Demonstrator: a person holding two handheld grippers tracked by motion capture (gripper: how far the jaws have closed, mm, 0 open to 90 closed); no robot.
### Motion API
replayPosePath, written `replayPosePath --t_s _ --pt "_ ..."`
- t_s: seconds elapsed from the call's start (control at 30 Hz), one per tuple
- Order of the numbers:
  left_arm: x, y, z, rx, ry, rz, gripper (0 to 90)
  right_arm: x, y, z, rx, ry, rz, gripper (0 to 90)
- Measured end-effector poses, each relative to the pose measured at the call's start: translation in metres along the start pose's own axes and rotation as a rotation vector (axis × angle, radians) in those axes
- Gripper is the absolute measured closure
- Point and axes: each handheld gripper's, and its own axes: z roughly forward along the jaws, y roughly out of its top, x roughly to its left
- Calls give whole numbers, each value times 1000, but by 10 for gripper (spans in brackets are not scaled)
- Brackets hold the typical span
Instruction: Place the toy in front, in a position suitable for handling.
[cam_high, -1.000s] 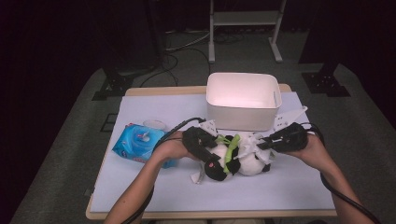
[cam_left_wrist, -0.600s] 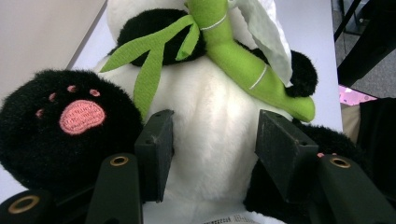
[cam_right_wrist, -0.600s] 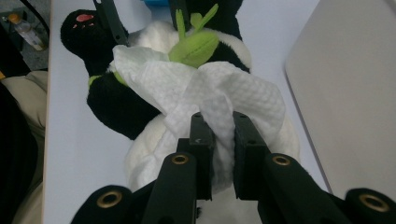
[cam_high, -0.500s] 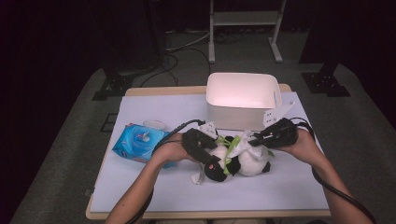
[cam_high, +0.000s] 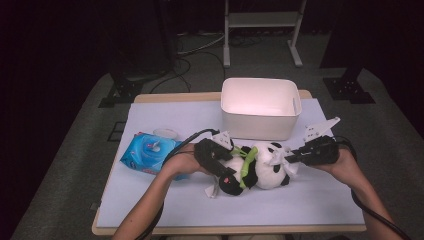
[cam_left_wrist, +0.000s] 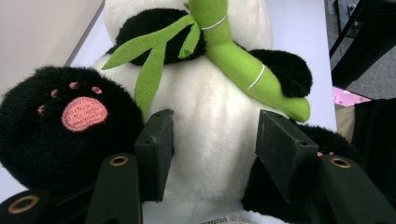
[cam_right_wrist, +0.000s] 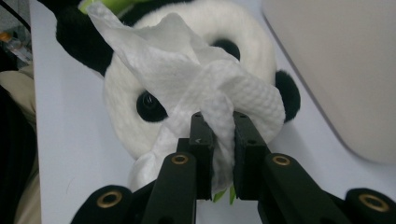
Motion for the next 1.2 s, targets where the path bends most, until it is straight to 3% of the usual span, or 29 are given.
replayPosePath --t_s 0.23,0.4,0.6,0.77,1.03,1.2 --pt "-1 0 0 -1 -1 5 461 -1 3 -2 -1 2 -6 795" --pt "-2 0 1 -3 1 8 462 -1 26 2 2 9 -56 796" --pt "-3 0 1 -2 4 15 462 2 62 20 25 37 -122 795" --pt "-3 -2 1 -9 3 19 462 1 81 33 34 51 -144 795" --pt "-1 -4 0 -26 -5 16 464 -7 78 36 33 56 -123 795" --pt "-2 -3 0 -21 -2 17 464 -16 58 25 32 31 -82 795"
